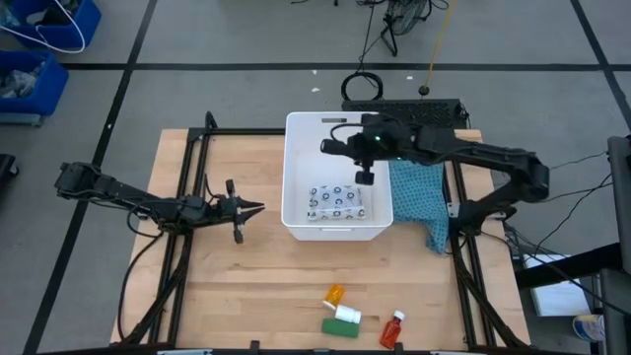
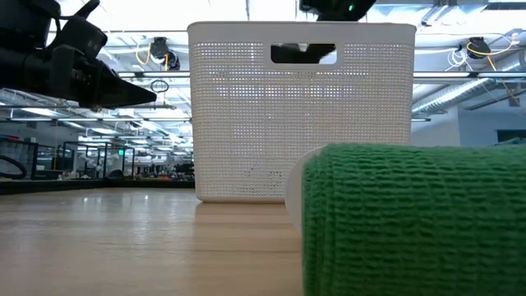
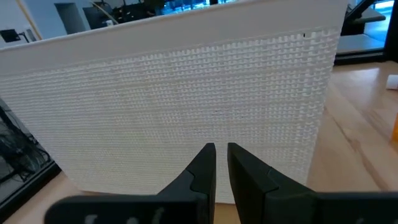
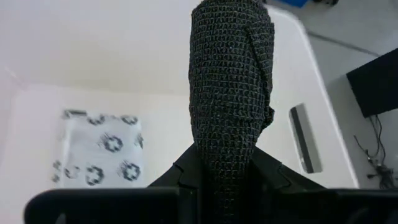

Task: Pick & place medical supplies in basket/bin
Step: Put the black bandage into the white bin

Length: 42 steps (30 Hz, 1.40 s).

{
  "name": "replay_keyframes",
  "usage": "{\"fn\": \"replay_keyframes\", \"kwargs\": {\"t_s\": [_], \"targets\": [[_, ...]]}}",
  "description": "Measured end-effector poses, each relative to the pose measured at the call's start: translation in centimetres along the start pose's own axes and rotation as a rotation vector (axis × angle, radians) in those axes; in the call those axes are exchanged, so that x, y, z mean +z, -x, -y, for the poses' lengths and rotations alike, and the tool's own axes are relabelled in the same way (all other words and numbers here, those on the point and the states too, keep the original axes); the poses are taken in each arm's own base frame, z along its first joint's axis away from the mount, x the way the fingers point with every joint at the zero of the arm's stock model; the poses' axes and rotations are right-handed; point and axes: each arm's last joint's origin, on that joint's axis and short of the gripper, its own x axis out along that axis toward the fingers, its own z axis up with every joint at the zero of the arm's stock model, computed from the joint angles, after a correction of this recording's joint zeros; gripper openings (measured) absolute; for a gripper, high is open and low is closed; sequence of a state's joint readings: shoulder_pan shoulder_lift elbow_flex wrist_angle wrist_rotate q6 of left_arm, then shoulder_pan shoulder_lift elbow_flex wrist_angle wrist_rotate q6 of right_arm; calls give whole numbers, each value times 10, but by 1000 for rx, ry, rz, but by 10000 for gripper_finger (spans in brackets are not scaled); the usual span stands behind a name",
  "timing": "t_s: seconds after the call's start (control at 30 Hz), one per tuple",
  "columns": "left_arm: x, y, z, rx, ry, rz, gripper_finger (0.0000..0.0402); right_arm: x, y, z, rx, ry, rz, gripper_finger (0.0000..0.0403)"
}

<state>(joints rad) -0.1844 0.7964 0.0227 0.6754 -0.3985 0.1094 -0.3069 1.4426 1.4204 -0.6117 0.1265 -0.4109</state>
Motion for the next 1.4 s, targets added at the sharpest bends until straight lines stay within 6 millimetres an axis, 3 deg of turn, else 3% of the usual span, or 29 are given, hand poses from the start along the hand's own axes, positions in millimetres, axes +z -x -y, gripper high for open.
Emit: {"fn": "replay_keyframes", "kwargs": {"t_s": [0.43,0.7,1.4], "targets": [[-1,0,0,5,-48,-6,47,-24,-62,7,98,115,-180,60],[-3,0,0,2,-31,-29,47,-37,-100,0,146,145,-266,60],[-4,0,0,0,-31,-36,47,-69,-156,-13,248,120,-422,59]]}}
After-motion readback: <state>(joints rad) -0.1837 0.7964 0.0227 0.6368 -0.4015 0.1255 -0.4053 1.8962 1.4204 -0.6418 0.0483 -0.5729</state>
